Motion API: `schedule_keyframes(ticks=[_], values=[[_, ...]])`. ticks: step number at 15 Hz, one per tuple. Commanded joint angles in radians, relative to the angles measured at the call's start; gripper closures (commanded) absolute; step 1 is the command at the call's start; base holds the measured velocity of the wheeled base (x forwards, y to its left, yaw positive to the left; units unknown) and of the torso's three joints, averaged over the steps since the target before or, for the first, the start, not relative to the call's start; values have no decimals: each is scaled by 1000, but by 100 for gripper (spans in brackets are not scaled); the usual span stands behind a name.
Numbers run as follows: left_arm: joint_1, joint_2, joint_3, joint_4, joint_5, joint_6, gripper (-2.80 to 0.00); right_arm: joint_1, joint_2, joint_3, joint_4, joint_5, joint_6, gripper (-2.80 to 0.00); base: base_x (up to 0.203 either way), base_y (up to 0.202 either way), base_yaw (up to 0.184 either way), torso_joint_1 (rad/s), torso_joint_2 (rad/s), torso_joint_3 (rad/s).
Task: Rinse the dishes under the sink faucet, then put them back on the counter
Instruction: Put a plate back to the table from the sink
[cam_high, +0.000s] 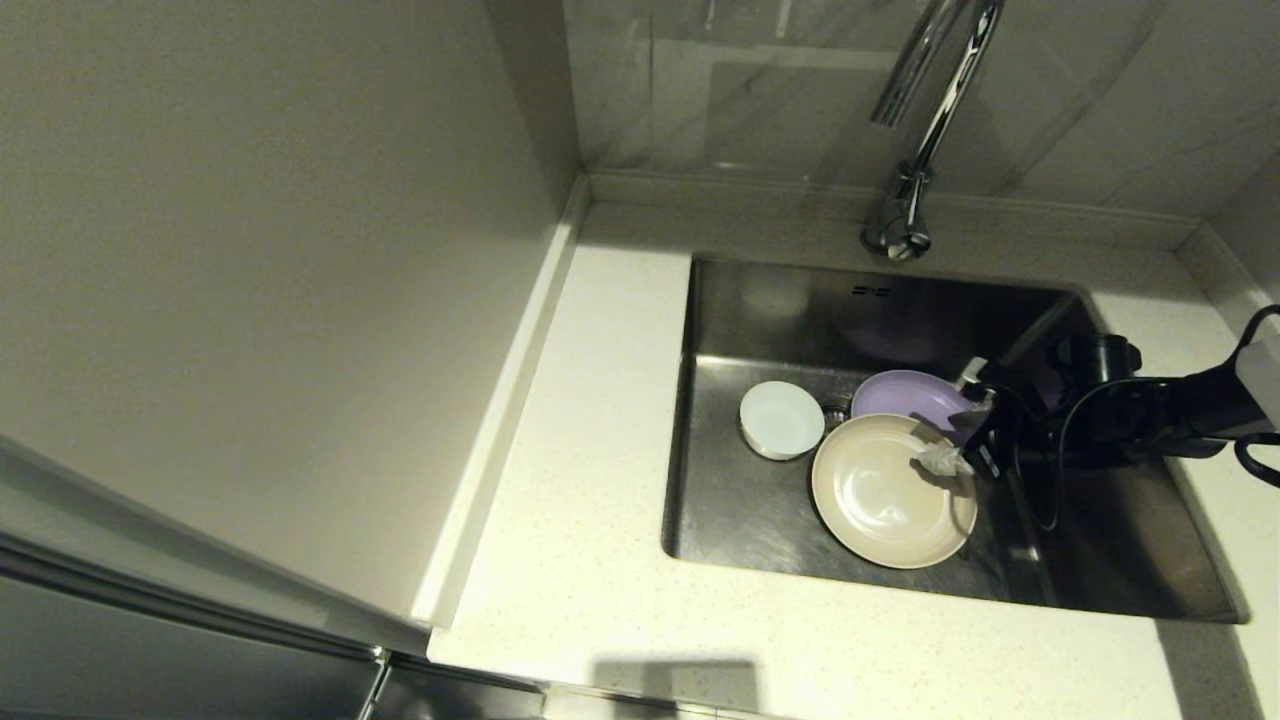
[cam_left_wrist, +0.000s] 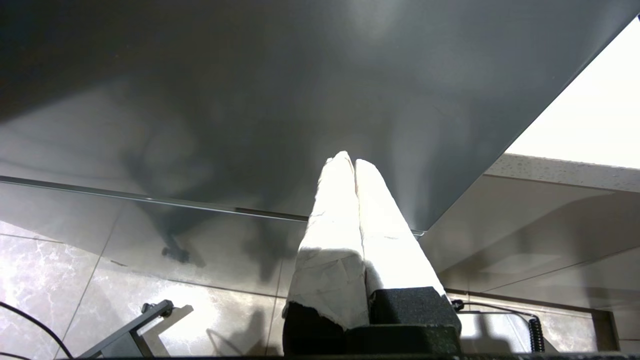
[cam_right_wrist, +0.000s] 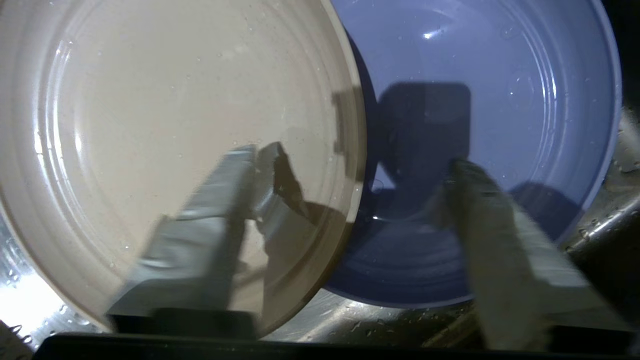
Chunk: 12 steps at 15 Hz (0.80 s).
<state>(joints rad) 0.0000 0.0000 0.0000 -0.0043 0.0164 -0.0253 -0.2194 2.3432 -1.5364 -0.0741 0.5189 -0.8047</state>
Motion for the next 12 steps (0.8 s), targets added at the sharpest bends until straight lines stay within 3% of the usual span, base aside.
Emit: schedule_keyframes(ticks=[1, 12], values=[[-1, -3, 0, 0, 0, 0, 0, 2, 14, -4, -1, -4, -5, 0, 0, 0, 0, 0, 0, 0], [0, -4, 0, 0, 0, -1, 0, -5, 4, -55, -3, -13, 22, 0, 0, 0, 0, 0, 0, 0]])
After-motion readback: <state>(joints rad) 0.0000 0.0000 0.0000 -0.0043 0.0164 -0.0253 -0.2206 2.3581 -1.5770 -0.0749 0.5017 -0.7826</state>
